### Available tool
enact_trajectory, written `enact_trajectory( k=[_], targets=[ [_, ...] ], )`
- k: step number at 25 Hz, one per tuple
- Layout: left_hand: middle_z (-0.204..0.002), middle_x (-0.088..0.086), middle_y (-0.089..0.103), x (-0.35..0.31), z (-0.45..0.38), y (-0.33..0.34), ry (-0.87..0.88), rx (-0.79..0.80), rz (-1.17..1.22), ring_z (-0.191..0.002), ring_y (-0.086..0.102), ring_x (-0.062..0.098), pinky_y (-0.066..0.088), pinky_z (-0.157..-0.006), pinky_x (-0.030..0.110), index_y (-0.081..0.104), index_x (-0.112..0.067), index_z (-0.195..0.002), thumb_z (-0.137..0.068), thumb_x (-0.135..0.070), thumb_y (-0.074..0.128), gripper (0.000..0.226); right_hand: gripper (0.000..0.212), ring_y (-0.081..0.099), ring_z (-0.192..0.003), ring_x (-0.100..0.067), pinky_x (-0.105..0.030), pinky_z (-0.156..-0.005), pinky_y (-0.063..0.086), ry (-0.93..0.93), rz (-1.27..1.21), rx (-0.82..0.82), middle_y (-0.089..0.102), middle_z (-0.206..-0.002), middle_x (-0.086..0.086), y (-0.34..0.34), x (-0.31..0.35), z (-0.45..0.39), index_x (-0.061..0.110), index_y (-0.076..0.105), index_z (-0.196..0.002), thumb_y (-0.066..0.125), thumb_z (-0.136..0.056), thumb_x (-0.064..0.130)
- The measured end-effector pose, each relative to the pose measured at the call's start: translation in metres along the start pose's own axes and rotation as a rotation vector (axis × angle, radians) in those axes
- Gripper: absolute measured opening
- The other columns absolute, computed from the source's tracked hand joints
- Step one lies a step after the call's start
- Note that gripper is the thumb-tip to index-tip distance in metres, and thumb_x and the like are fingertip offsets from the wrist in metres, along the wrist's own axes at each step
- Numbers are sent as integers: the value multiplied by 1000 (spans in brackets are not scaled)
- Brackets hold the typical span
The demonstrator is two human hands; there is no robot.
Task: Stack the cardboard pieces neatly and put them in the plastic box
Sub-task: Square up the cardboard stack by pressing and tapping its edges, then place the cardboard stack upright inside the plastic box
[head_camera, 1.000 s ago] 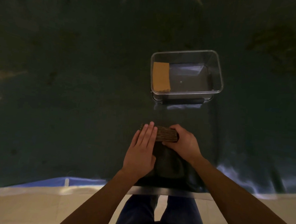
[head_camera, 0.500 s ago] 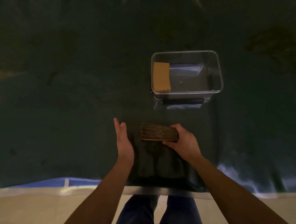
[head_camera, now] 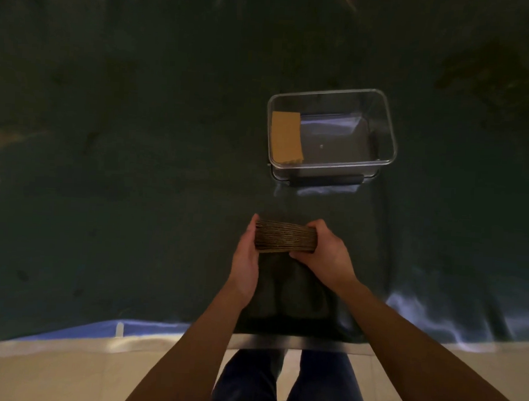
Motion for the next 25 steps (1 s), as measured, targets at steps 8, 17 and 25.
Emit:
enact_trajectory(
  k=[8, 17, 25],
  targets=[
    [-147, 5, 50, -7, -2, -8, -22, 107, -246, -131, 50, 10, 40, -107, 24, 33, -13, -153, -93, -9, 49, 62, 52, 58, -84, -6, -23, -74, 47, 34, -30, 21, 58, -90, 16, 2, 8, -3, 34, 43, -96, 86, -67, 32],
    [-105, -3, 69, -85, 8, 12, 110, 283, -824, -97, 67, 7, 56, -86, 28, 56, -26, -107, -72, -5, 81, 48, 58, 55, -88, 20, -5, -65, 42, 4, -100, 248, 62, -95, 24, -54, 39, -15, 50, 45, -93, 87, -53, 52],
    [-97, -9, 65, -139, 37, 89, 444, 201, -756, -86, 63, 3, 54, -76, 25, 52, -34, -98, -70, -8, 78, 47, 70, 63, -116, -31, -41, -92, 54, 149, -1176, 136, 65, -127, -16, -123, 98, 1, 12, 56, -128, 86, -65, 7]
  ],
)
Point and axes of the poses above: each hand's wrist, its own z-axis away from the middle knuckle, its own y-axis out of the palm, x = y × z, the point moved 2 cm from there along -z, towards the middle knuckle
